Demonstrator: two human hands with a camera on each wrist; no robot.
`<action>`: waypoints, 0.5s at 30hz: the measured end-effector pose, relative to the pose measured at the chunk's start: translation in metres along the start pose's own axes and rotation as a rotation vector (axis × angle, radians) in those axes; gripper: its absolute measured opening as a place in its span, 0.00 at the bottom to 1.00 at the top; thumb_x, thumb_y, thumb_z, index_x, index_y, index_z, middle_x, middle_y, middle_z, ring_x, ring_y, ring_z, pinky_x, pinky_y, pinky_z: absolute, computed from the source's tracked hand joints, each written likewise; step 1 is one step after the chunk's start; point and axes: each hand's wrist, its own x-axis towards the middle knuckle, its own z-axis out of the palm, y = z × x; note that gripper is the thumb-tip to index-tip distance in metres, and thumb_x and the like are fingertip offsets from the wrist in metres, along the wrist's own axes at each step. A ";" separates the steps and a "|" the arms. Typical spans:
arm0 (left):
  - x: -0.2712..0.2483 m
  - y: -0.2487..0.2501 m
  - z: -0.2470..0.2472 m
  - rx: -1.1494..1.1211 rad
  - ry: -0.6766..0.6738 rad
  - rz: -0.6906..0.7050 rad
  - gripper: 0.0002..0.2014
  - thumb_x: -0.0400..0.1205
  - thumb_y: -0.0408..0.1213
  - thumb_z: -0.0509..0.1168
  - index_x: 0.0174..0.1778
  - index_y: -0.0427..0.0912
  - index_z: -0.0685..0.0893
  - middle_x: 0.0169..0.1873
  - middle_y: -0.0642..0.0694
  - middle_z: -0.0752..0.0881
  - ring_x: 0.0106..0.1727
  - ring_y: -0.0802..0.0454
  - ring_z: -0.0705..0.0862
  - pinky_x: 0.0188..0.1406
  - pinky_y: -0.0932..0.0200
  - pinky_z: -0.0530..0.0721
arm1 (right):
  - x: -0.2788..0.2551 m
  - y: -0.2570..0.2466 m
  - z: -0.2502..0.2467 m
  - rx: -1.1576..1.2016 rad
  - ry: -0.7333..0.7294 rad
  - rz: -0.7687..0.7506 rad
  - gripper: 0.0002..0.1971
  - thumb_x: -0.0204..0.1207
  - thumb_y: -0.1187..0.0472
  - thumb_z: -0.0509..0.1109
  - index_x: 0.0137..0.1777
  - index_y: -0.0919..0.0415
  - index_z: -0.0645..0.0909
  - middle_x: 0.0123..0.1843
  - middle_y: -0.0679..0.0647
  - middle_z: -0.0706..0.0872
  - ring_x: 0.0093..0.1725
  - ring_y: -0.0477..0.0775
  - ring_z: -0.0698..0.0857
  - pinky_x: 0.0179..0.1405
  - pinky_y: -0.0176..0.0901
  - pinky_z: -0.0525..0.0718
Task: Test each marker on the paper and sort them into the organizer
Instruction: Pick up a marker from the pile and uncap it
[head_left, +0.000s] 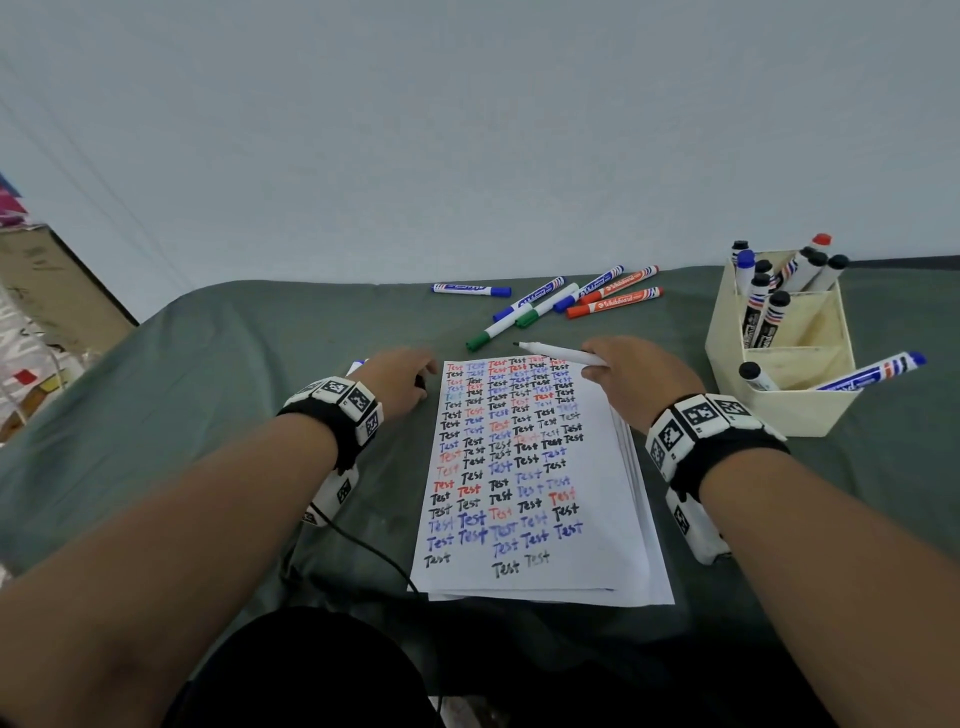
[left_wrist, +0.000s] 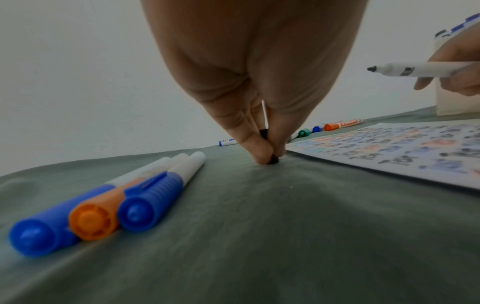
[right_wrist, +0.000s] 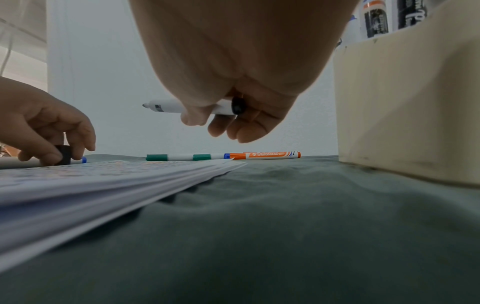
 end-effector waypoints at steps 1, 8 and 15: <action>0.000 -0.001 0.000 -0.014 -0.001 -0.007 0.16 0.83 0.33 0.70 0.68 0.45 0.81 0.59 0.48 0.88 0.60 0.49 0.83 0.53 0.63 0.73 | 0.000 0.000 0.000 0.002 -0.002 0.003 0.05 0.87 0.53 0.66 0.59 0.49 0.82 0.42 0.47 0.83 0.39 0.46 0.80 0.33 0.43 0.72; -0.001 -0.007 0.000 0.015 0.015 -0.029 0.22 0.81 0.48 0.72 0.70 0.51 0.79 0.65 0.47 0.84 0.64 0.47 0.83 0.61 0.52 0.79 | 0.000 -0.002 0.000 0.000 -0.014 0.022 0.05 0.87 0.52 0.66 0.57 0.50 0.81 0.42 0.48 0.83 0.39 0.49 0.82 0.39 0.48 0.80; -0.012 0.033 -0.005 0.078 0.114 0.197 0.35 0.77 0.71 0.63 0.74 0.53 0.78 0.71 0.49 0.81 0.72 0.47 0.76 0.72 0.48 0.73 | -0.001 -0.003 -0.001 -0.005 -0.002 0.040 0.05 0.88 0.52 0.64 0.55 0.51 0.78 0.42 0.49 0.83 0.40 0.51 0.81 0.37 0.46 0.74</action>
